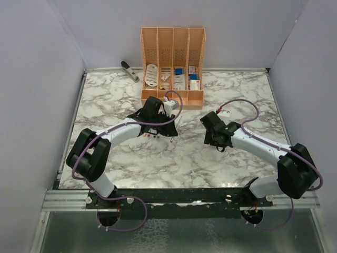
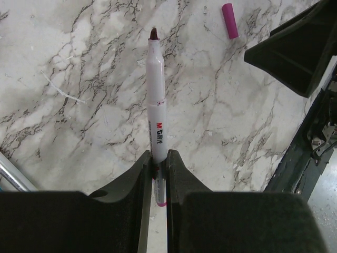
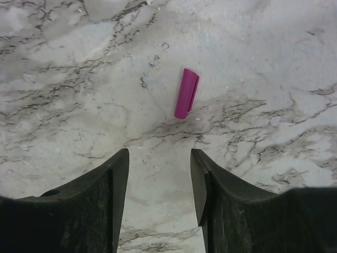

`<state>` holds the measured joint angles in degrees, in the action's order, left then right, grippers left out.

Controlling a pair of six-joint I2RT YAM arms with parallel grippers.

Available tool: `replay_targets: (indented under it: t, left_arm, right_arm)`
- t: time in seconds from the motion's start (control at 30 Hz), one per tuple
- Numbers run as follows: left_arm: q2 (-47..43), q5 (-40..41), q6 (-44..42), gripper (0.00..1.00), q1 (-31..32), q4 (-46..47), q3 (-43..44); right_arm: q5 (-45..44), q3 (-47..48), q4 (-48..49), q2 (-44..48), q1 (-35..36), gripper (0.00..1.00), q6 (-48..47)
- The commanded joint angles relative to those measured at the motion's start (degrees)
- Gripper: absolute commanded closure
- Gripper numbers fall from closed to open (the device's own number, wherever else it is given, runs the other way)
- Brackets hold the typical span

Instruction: Insert the pens into the pen caps

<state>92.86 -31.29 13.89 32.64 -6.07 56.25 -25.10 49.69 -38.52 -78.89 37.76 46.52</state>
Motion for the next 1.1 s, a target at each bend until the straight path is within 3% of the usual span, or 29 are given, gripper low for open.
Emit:
replay_targets:
  t: [0.0,0.37,0.63,1.07]
  left_arm:
    - [1.01,-2.91,-1.08,1.0,0.36,-0.46,2.76]
    - [3.95,-4.73,-0.82,1.0,0.49,-0.66,4.82]
    - [5.9,-5.01,-0.59,1.0,0.5,-0.59,5.69]
    - [6.15,-4.58,-0.5,1.0,0.58,-0.45,5.9]
  right_arm:
    - [-0.83,0.0,-2.79,-3.32,0.04,0.5,4.32]
    - [-5.11,-0.08,1.41,-7.07,-0.7,0.5,2.77]
    - [0.99,-4.93,9.02,-7.42,-6.95,0.5,-0.93]
    - [4.4,-4.15,13.51,-12.6,-7.82,0.52,-2.58]
